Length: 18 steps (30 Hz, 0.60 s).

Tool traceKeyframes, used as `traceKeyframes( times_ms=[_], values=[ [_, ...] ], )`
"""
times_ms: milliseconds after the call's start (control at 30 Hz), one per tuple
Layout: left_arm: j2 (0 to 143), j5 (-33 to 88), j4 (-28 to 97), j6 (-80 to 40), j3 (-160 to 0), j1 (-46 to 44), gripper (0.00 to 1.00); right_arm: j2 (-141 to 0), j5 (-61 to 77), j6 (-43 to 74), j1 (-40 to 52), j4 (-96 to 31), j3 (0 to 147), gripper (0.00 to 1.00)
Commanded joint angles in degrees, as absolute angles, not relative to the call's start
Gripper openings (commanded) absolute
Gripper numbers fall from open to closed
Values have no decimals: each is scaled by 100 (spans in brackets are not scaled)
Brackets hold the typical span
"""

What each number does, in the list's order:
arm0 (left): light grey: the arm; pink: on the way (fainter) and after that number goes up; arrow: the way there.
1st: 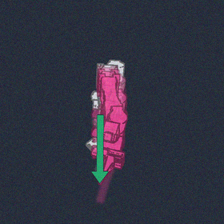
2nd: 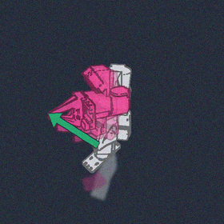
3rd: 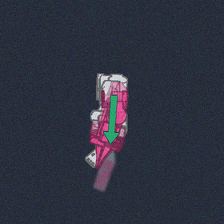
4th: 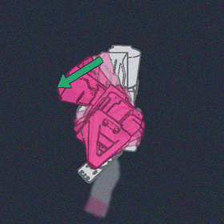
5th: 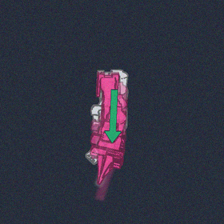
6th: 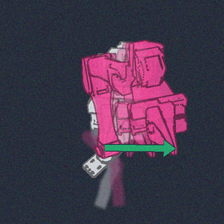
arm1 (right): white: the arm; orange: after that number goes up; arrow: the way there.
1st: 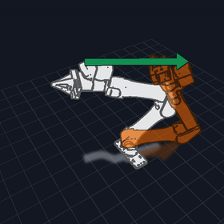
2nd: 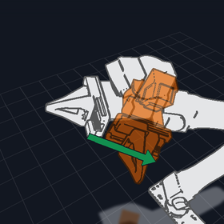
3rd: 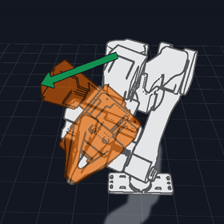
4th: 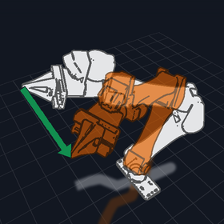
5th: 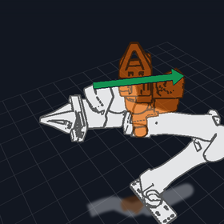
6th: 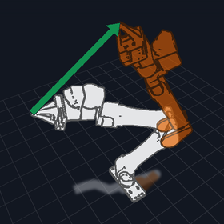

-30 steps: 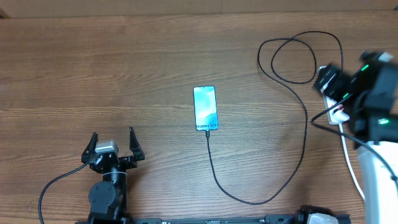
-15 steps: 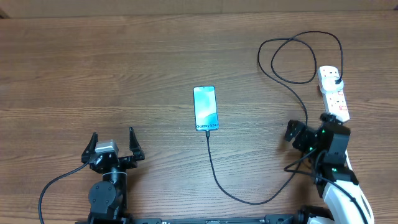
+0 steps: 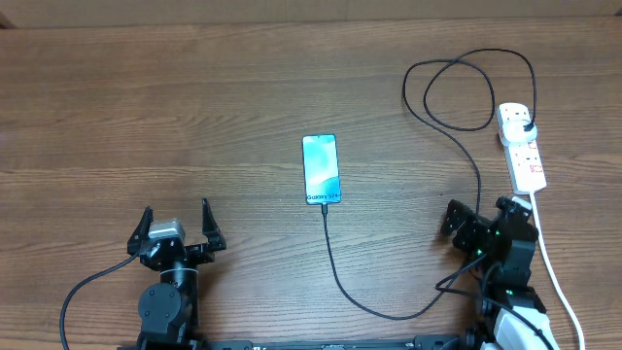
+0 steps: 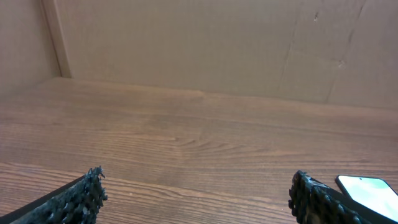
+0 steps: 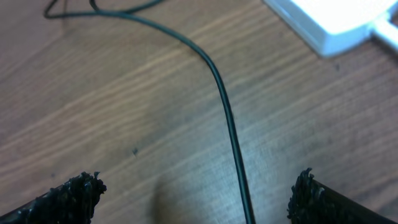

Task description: Plug charger to phone and switch on socket

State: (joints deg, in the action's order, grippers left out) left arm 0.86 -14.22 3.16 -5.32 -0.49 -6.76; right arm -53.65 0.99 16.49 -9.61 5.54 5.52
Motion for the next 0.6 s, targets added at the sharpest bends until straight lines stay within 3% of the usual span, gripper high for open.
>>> traceKeyframes(
  times_ms=[0, 567],
  values=[
    [25, -1503, 303, -364, -27, -679, 100, -5124, 14, 1645, -921, 631, 390, 100],
    [25, -1503, 303, -364, -27, -679, 100, -3417, 8, 1446, -530, -489, 45, 100]
  ],
)
